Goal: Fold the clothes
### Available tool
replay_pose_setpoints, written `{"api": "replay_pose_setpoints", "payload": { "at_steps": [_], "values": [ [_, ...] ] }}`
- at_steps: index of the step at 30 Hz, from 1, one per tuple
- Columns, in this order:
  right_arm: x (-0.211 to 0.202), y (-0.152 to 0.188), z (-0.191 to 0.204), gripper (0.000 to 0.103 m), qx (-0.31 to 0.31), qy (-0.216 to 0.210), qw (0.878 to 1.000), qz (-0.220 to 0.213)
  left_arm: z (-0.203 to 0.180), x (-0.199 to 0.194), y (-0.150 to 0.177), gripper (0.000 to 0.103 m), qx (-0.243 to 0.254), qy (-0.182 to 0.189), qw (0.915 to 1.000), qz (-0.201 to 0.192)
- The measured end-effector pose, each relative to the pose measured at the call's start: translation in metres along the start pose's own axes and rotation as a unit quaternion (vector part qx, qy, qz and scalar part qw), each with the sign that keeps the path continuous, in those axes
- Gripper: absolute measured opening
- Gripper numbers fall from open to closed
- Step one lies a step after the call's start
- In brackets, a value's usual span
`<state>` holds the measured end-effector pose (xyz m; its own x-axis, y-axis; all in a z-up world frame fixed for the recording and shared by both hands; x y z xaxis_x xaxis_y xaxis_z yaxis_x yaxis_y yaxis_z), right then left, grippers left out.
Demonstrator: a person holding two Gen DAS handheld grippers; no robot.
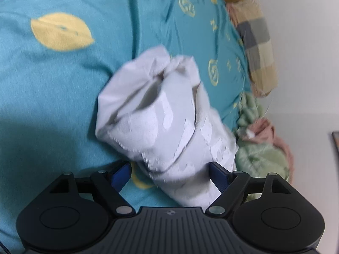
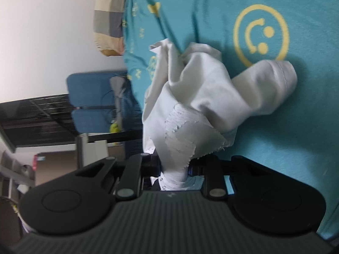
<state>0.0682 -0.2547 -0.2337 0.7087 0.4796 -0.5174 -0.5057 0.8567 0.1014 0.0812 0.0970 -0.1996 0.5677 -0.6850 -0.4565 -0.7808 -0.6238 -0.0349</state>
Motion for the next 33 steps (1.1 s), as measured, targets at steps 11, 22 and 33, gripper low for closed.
{"api": "replay_pose_setpoints", "payload": {
  "at_steps": [11, 22, 33],
  "values": [
    [-0.015, 0.002, 0.016, 0.024, -0.026, -0.026, 0.999, -0.007, -0.021, -0.001, -0.024, 0.045, -0.014, 0.048, 0.9977, -0.045],
    [-0.104, -0.059, 0.089, 0.024, -0.057, -0.072, 0.992, -0.089, -0.196, 0.044, -0.008, 0.031, 0.061, 0.085, 0.9943, -0.017],
    [-0.295, -0.213, 0.192, 0.023, -0.139, -0.088, 0.946, -0.28, -0.435, 0.2, 0.097, 0.03, 0.149, 0.225, 0.9606, 0.068]
  ]
}}
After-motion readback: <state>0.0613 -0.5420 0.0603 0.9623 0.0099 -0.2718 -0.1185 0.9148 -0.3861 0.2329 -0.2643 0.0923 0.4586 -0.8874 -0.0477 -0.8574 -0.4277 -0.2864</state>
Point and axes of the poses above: each gripper's, at about its wrist camera, not at the fingertips, and x roughly the way its jaws point, z to its left, y to its underside, the point moved 1 cm from there along x, roughly the way its jaws point, and after that the axes turned 10 degrees about y, right-handed, at the moved point
